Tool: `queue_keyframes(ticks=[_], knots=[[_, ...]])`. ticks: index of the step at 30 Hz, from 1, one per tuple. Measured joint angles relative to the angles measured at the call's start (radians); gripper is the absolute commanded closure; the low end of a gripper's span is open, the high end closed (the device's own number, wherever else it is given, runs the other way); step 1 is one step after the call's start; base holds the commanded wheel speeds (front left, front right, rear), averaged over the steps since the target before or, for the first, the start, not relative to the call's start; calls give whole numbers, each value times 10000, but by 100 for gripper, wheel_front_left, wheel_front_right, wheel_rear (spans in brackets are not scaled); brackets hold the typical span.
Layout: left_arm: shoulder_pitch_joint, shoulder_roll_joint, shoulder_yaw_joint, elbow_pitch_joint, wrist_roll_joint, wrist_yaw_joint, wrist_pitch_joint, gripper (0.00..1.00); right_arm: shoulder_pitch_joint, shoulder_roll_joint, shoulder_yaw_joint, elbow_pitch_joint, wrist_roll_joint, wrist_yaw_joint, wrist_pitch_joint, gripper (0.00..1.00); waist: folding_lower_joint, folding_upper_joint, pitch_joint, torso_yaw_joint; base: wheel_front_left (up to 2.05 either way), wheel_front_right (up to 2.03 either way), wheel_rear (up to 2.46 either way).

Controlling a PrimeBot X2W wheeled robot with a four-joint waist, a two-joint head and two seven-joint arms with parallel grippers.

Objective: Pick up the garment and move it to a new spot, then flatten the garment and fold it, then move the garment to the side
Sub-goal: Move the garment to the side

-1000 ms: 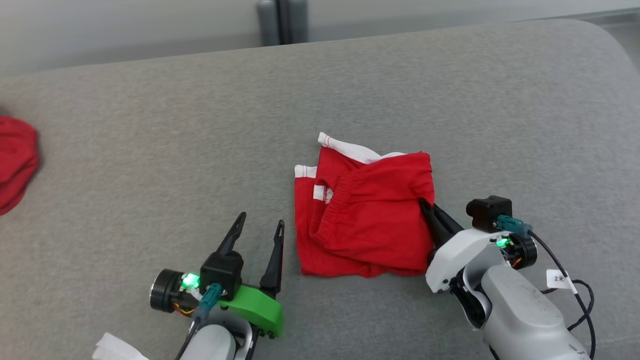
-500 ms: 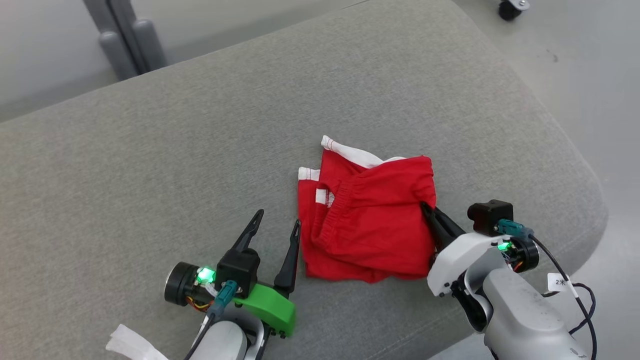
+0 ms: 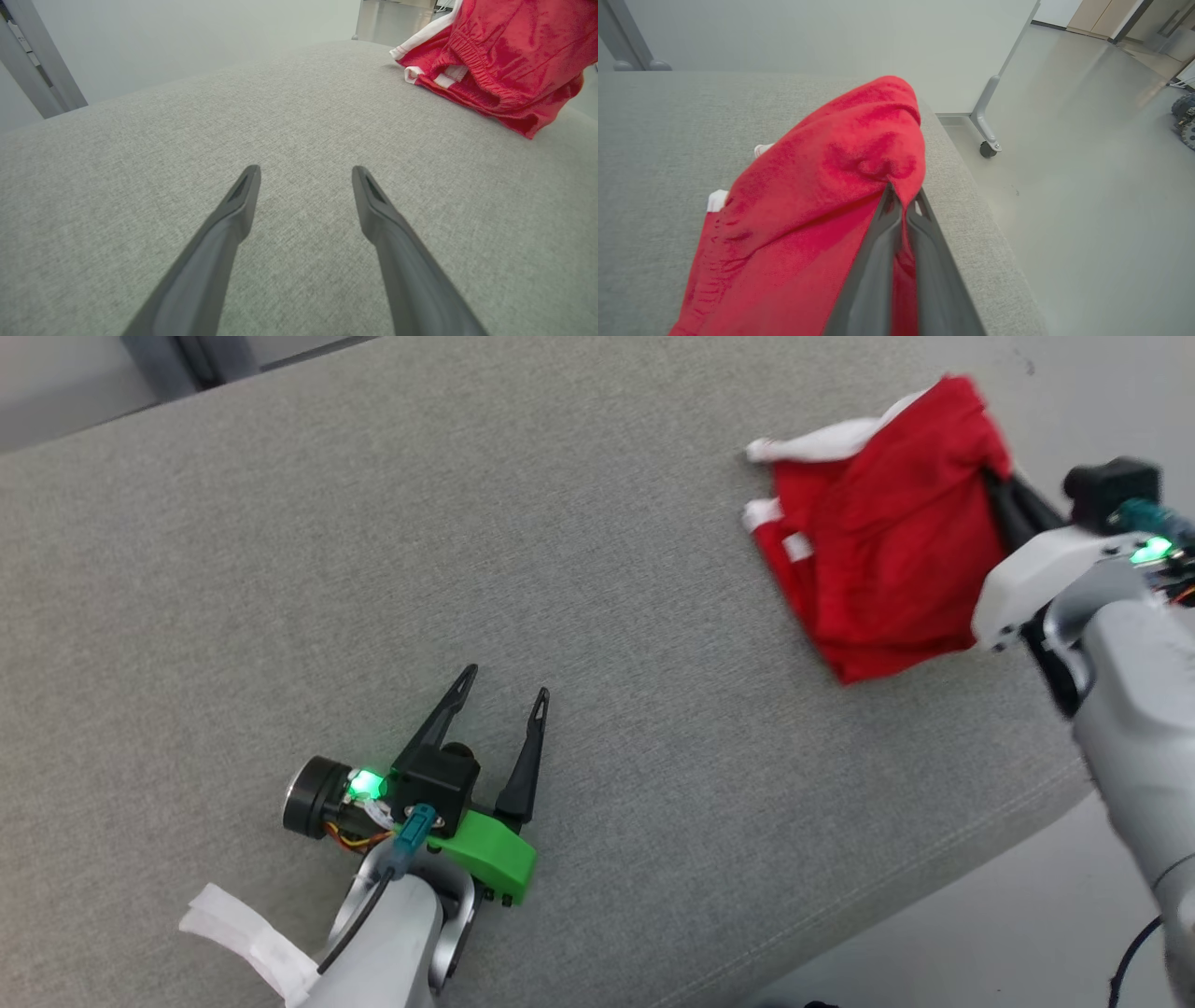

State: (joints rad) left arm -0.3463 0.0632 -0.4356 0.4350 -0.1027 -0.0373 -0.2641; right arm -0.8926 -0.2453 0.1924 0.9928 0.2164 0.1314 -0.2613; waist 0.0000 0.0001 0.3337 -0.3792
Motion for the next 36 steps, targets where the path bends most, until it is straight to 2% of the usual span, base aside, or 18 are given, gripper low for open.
queue_keyframes(ticks=[3, 9, 15, 19, 27, 28, 29, 30, 36], knots=[[-271, 10, 63, -44, 102, -73, 2, 0, -876, -872, -464, 692, -297, 0, 119, 100, 0, 0, 431, 339, 0, 0, 0], [-554, -48, 96, -100, 261, -159, -8, 0, -1854, -1967, -1166, 1785, -1026, 0, 334, 100, 1, 0, 1177, 1107, 0, 0, 0], [-671, -186, 159, -209, 259, -167, -29, 0, -2184, -1806, -1538, 2090, -1457, 0, 163, 100, 1, 0, 1664, 1767, 0, 0, 0], [-698, -244, 196, -228, 253, -199, -48, 0, -2258, -1971, -1774, 2307, -1956, 0, 128, 100, 1, 0, 1775, 2061, 0, 0, 0], [-686, -238, 303, -157, 184, -201, -42, 0, -2256, -1931, -2608, 2493, -2610, 0, 61, 100, 1, 0, 1650, 2208, 0, 0, 0], [-674, -234, 326, -138, 163, -201, -40, 0, -2252, -1954, -2778, 2508, -2696, 0, 58, 88, 1, 0, 1622, 2213, 0, 0, 0], [-662, -228, 345, -125, 157, -201, -40, 0, -2248, -1987, -2882, 2514, -2796, 0, 58, 12, 1, 0, 1597, 2218, 0, 0, 0], [-645, -224, 374, -111, 151, -199, -38, 0, -2234, -2027, -3012, 2512, -2974, 0, 56, 0, 1, 0, 1561, 2224, 0, 0, 0], [-456, -192, 533, -75, 71, -148, -17, 0, -1963, -1831, -3952, 1818, -3770, 0, 0, 0, 1, 0, 1256, 2257, 0, 0, 0]])
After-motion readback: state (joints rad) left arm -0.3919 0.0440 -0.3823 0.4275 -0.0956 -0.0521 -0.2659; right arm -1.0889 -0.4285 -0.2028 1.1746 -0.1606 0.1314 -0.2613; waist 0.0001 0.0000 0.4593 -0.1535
